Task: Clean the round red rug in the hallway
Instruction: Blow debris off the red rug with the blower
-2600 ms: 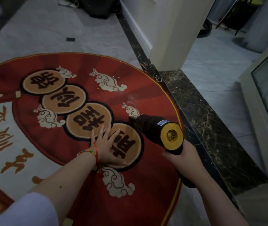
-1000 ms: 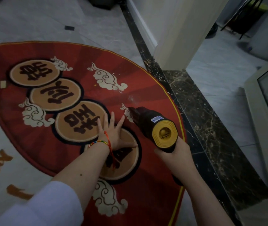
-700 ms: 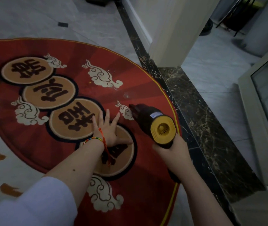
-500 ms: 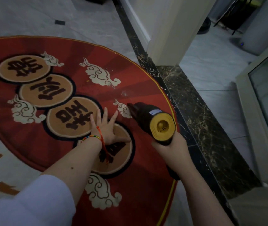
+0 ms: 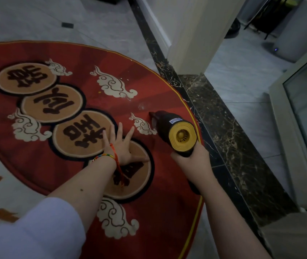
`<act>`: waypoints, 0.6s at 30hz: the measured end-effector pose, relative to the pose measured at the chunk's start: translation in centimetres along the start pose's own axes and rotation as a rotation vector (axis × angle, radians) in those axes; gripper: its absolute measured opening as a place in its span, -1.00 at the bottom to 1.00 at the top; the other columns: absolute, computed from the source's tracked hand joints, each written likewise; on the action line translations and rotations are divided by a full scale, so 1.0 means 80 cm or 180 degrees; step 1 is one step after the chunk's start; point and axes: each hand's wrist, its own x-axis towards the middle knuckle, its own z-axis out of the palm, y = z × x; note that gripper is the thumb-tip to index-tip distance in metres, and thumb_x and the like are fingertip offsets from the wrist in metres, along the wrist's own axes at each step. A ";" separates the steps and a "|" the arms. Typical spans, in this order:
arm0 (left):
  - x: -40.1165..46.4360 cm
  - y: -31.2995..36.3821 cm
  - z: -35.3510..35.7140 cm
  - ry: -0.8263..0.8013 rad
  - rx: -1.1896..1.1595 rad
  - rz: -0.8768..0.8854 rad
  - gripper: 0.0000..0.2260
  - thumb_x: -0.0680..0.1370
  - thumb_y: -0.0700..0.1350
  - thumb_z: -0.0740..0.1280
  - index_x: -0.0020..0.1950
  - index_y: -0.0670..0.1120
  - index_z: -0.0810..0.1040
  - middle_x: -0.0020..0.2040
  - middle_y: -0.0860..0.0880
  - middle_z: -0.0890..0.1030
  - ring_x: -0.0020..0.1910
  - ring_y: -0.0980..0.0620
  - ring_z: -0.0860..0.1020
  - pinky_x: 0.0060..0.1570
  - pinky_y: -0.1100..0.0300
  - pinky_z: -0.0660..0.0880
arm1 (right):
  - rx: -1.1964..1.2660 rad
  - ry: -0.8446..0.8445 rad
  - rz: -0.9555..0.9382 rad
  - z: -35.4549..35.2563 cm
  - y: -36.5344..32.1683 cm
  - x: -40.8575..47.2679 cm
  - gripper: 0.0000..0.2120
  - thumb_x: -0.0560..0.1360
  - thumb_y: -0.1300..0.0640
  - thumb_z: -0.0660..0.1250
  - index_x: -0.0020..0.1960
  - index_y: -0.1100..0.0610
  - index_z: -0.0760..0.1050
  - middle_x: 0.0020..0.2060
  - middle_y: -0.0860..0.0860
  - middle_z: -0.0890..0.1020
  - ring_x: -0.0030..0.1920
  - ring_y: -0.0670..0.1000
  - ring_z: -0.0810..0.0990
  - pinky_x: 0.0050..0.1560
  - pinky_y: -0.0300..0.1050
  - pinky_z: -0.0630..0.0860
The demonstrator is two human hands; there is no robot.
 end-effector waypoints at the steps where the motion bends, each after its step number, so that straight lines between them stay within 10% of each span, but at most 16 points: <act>1: 0.000 0.000 0.000 0.0014 0.0013 0.0009 0.19 0.02 0.65 0.01 0.53 0.16 -0.29 0.53 -0.10 -0.34 0.48 -0.20 -0.35 0.39 -0.28 -0.34 | -0.0025 -0.0012 -0.0022 0.000 -0.001 0.000 -0.75 0.32 0.15 0.44 -0.04 0.01 0.51 -0.23 -0.18 0.57 -0.18 -0.16 0.54 -0.30 -0.37 0.36; 18: 0.032 0.008 -0.010 0.0174 -0.0055 -0.0095 0.08 0.19 0.60 0.16 0.54 0.18 -0.20 0.55 -0.11 -0.28 0.49 -0.23 -0.31 0.40 -0.30 -0.29 | -0.0199 -0.0313 -0.0123 0.003 -0.002 0.024 -0.77 0.30 0.14 0.44 -0.08 -0.01 0.49 -0.23 -0.16 0.57 -0.19 -0.15 0.55 -0.32 -0.31 0.34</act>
